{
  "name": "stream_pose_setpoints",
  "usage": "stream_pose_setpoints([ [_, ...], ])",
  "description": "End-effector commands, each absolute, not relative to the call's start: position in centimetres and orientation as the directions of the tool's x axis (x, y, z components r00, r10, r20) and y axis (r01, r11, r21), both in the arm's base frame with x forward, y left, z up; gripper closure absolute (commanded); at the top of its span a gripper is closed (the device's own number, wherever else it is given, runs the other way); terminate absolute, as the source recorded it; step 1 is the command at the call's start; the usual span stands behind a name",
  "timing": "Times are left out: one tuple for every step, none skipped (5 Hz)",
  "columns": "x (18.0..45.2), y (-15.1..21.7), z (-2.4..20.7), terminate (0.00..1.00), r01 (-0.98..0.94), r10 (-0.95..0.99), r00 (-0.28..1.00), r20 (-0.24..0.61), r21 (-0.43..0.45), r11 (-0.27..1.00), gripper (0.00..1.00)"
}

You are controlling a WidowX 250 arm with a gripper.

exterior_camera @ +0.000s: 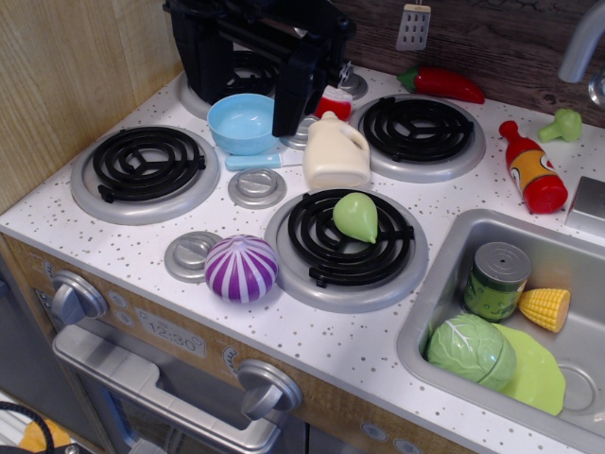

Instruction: Put pear in bowl

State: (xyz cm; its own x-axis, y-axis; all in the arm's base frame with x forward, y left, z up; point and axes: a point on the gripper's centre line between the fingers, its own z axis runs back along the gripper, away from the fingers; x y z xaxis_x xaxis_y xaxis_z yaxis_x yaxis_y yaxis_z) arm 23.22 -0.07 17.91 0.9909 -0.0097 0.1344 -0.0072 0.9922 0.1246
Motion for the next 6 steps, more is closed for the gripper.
stream_pose_setpoints([
  [23.2, -0.1, 17.9, 0.00, -0.007, -0.010, 0.991, 0.134, 0.125, 0.992, 0.00],
  [26.2, -2.3, 15.8, 0.00, -0.183, 0.162, 0.970, 0.181, 0.106, 0.977, 0.00],
  [28.6, -5.0, 13.9, 0.00, -0.390, 0.356, 0.905, 0.232, 0.121, 0.913, 0.00],
  [31.5, -6.4, 11.2, 0.00, -0.487, 0.444, 0.848, 0.288, 0.096, 0.868, 0.00],
  [33.4, -6.3, 8.9, 0.00, -0.509, 0.470, 0.829, 0.303, 0.060, 0.859, 0.00],
  [34.0, -5.4, 7.8, 0.00, -0.508, 0.476, 0.824, 0.309, 0.030, 0.861, 0.00],
])
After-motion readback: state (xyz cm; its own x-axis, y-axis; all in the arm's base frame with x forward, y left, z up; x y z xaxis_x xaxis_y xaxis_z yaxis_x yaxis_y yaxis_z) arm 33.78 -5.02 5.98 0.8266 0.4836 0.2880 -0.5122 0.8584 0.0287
